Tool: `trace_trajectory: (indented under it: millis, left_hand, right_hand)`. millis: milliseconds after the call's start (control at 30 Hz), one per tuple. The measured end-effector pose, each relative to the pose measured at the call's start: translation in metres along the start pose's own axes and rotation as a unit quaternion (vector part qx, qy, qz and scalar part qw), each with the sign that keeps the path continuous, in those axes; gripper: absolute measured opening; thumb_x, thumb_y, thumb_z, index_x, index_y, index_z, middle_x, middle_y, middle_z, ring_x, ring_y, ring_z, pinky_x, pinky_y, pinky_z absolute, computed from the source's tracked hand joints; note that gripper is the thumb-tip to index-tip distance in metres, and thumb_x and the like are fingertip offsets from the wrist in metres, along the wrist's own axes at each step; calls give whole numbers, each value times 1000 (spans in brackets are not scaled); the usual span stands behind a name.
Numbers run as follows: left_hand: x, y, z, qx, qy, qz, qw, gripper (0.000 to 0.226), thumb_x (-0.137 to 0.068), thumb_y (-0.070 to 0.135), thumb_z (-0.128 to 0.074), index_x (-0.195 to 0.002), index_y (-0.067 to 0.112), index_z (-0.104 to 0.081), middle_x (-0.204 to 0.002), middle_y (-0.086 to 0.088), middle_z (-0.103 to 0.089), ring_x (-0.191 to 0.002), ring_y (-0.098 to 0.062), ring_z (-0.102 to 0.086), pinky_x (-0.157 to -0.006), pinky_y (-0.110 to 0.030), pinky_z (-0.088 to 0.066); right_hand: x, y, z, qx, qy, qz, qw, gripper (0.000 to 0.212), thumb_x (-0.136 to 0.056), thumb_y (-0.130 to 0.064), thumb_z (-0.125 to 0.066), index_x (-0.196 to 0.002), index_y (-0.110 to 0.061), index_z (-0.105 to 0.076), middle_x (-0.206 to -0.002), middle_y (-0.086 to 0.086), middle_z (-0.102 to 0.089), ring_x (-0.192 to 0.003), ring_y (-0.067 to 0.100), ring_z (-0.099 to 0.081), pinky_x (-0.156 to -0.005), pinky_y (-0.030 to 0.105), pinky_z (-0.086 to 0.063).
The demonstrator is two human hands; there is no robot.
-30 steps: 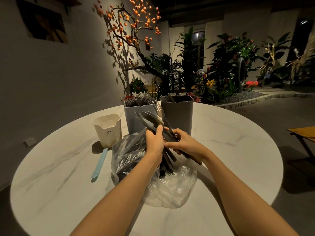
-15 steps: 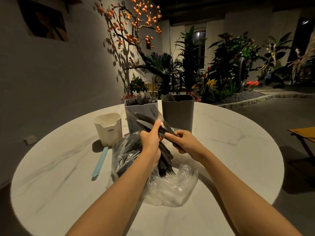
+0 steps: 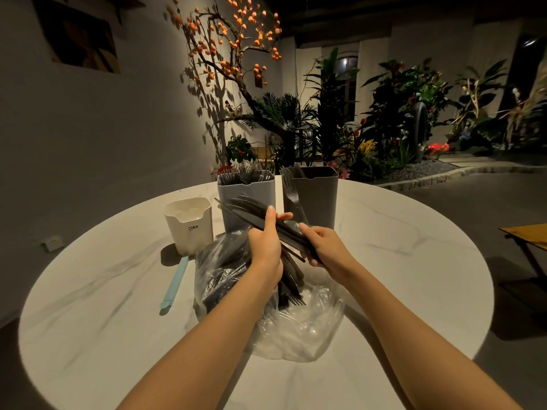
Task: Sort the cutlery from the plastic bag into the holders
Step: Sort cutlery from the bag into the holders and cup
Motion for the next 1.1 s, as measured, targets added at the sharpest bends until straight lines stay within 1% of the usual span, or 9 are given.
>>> trace_trajectory:
  millis: [100, 233, 367, 433, 533, 600, 733, 900, 1100]
  left_hand:
    - [-1, 2, 2, 55, -30, 12, 998, 23, -101, 25, -49, -89, 13, -63, -88, 0, -74, -84, -13, -70, -69, -25, -53]
    - [-7, 0, 1, 125, -64, 54, 989, 19, -103, 18, -43, -100, 12, -61, -95, -3, -74, -90, -15, -72, -77, -29, -56]
    - [-9, -2, 1, 127, -48, 67, 988, 22, -103, 19, -44, -91, 11, -61, -76, -3, -73, -74, -15, -71, -83, -37, -56]
    - [-8, -1, 0, 118, -26, 50, 991, 26, -102, 21, -47, -81, 9, -56, -63, -1, -65, -60, -12, -66, -78, -37, -57]
    - [-10, 1, -2, 89, -21, -3, 996, 33, -100, 30, -50, -73, 10, -52, -60, 1, -54, -60, -14, -57, -74, -34, -54]
    - [-12, 0, -1, 37, -20, -50, 998, 37, -98, 38, -51, -70, 13, -53, -55, 6, -55, -61, -14, -54, -78, -36, -49]
    - [-6, 0, -4, -31, -39, -116, 992, 41, -95, 42, -52, -72, 9, -56, -58, 2, -57, -54, -7, -54, -66, -20, -47]
    - [-6, -6, -13, -86, -46, -118, 988, 37, -91, 44, -58, -76, 11, -59, -63, 2, -57, -59, -7, -57, -65, -17, -47]
    - [-8, -10, -22, -80, -61, -122, 987, 44, -88, 42, -64, -99, -1, -60, -67, 3, -57, -68, -14, -59, -71, -25, -52]
  right_hand:
    - [-1, -3, 2, -3, 14, 11, 1000, 35, -98, -35, -51, -84, -4, -56, -66, 8, -56, -42, 6, -48, -42, 15, -41]
    - [1, -4, 5, -1, 4, 16, 1000, 28, -96, -35, -55, -84, -10, -57, -69, 4, -60, -47, 4, -55, -45, 14, -43]
    - [-2, 1, 4, 68, -5, 9, 998, 37, -98, -40, -48, -92, -5, -57, -78, 8, -58, -64, 11, -56, -54, 17, -46]
    - [-3, 4, 3, 103, 12, 14, 995, 34, -102, -36, -41, -89, -7, -53, -77, 8, -52, -65, 12, -52, -55, 18, -45]
    - [-5, 5, 3, 148, 53, 45, 987, 28, -103, -26, -39, -81, -12, -49, -76, 6, -52, -74, 19, -57, -69, 29, -54]
    - [-4, 2, 3, 126, 58, 56, 989, 24, -103, -19, -39, -87, -9, -53, -79, 5, -57, -80, 21, -61, -76, 31, -55]
    - [0, -7, 6, 62, 32, 68, 995, 18, -104, -13, -33, -107, -13, -51, -84, 2, -60, -78, 14, -59, -64, 18, -48]
    - [0, -8, 7, -12, 33, 65, 997, 14, -103, -7, -34, -103, -14, -46, -83, 5, -60, -75, 13, -57, -68, 20, -49]
    - [-3, -5, 8, -46, 50, 94, 993, 10, -102, -11, -41, -101, -11, -51, -81, 5, -60, -75, 12, -59, -66, 18, -52]
Point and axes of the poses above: each hand's wrist, its own x-axis away from the middle knuckle, its own z-axis out of the back of the hand, y = z × x, the point moved 1 cm from there along -x, towards the middle knuckle
